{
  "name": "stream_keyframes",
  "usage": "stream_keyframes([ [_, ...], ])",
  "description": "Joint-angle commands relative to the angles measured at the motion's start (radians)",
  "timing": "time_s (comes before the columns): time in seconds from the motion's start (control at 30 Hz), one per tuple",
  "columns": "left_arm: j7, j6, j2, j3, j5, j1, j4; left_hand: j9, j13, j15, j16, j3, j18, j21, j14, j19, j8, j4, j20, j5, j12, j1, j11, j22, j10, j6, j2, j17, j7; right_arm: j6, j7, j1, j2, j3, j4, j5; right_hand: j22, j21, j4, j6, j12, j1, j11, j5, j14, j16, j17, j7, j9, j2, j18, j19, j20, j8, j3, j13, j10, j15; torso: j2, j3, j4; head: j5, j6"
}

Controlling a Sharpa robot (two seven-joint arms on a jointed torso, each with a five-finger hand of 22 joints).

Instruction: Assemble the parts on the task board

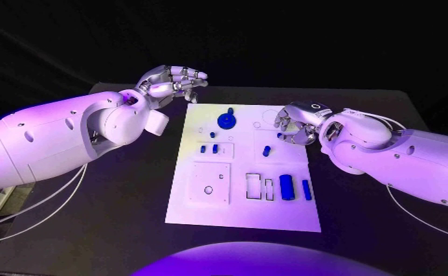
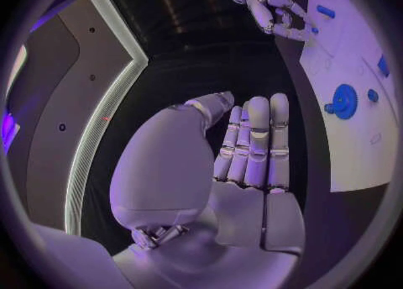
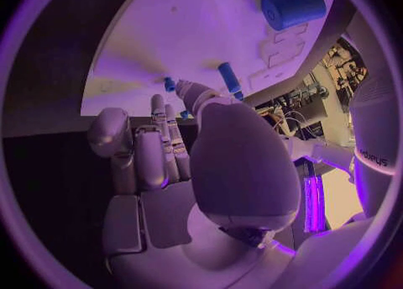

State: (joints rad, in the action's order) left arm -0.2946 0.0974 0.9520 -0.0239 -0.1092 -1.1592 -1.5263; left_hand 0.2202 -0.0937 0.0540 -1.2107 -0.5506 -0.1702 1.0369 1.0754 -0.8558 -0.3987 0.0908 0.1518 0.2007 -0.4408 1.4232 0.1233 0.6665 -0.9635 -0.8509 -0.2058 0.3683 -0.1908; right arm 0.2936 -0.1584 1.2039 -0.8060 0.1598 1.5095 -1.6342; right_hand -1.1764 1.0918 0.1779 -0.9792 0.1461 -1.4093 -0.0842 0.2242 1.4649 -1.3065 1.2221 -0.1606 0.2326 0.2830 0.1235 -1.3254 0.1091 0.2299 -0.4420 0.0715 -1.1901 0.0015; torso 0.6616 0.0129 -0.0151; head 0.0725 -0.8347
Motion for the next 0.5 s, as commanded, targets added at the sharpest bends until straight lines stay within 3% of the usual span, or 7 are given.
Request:
stream_keyframes([
  [0.03, -0.022, -0.025, 0.000, 0.000, 0.027, 0.000, -0.004, 0.001, -0.001, -0.004, 0.004, 0.001, -0.015, -0.007, 0.001, 0.002, -0.002, -0.002, -0.002, 0.004, -0.006, -0.008, 0.001, -0.002, -0.001, 0.005, 0.000, -0.002, 0.002, -0.013, -0.031, -0.006, 0.008, 0.000, -0.009, -0.039, -0.006, 0.007, -0.003, -0.007, -0.006, 0.004, -0.006, -0.005, 0.059, -0.007, 0.004, -0.003, 0.002, -0.003, -0.018, -0.007, -0.001, -0.005, -0.010, 0.001, -0.002, 0.005, 0.000, 0.0000, 0.0005, 0.002, -0.003],
  [0.27, -0.016, -0.029, 0.000, 0.000, 0.023, 0.000, -0.004, -0.001, -0.002, -0.003, 0.006, 0.002, -0.015, -0.009, 0.002, 0.001, 0.001, -0.002, -0.002, 0.004, -0.007, -0.011, 0.002, -0.004, 0.002, 0.012, 0.000, -0.003, 0.000, -0.024, -0.030, -0.014, 0.025, 0.000, -0.021, -0.037, -0.031, 0.034, -0.007, -0.016, -0.004, -0.005, -0.003, -0.005, 0.057, -0.027, 0.014, 0.000, 0.006, -0.010, -0.022, -0.014, -0.001, -0.001, -0.036, 0.003, -0.014, 0.004, -0.001, -0.0002, -0.0020, 0.004, -0.009],
  [0.5, -0.007, -0.035, 0.000, 0.000, 0.015, 0.000, -0.004, -0.003, -0.002, -0.001, 0.007, 0.004, -0.014, -0.013, 0.003, -0.001, 0.008, -0.004, -0.001, 0.004, -0.008, -0.015, 0.007, -0.007, 0.012, 0.027, 0.000, -0.005, -0.007, -0.040, -0.033, -0.024, 0.029, 0.000, -0.027, -0.035, -0.101, 0.116, -0.012, -0.028, 0.010, -0.004, 0.006, -0.006, 0.055, -0.038, 0.013, 0.007, 0.013, -0.013, -0.038, -0.053, -0.005, 0.004, -0.058, 0.013, -0.042, -0.002, -0.001, 0.0004, -0.0007, 0.005, -0.012],
])
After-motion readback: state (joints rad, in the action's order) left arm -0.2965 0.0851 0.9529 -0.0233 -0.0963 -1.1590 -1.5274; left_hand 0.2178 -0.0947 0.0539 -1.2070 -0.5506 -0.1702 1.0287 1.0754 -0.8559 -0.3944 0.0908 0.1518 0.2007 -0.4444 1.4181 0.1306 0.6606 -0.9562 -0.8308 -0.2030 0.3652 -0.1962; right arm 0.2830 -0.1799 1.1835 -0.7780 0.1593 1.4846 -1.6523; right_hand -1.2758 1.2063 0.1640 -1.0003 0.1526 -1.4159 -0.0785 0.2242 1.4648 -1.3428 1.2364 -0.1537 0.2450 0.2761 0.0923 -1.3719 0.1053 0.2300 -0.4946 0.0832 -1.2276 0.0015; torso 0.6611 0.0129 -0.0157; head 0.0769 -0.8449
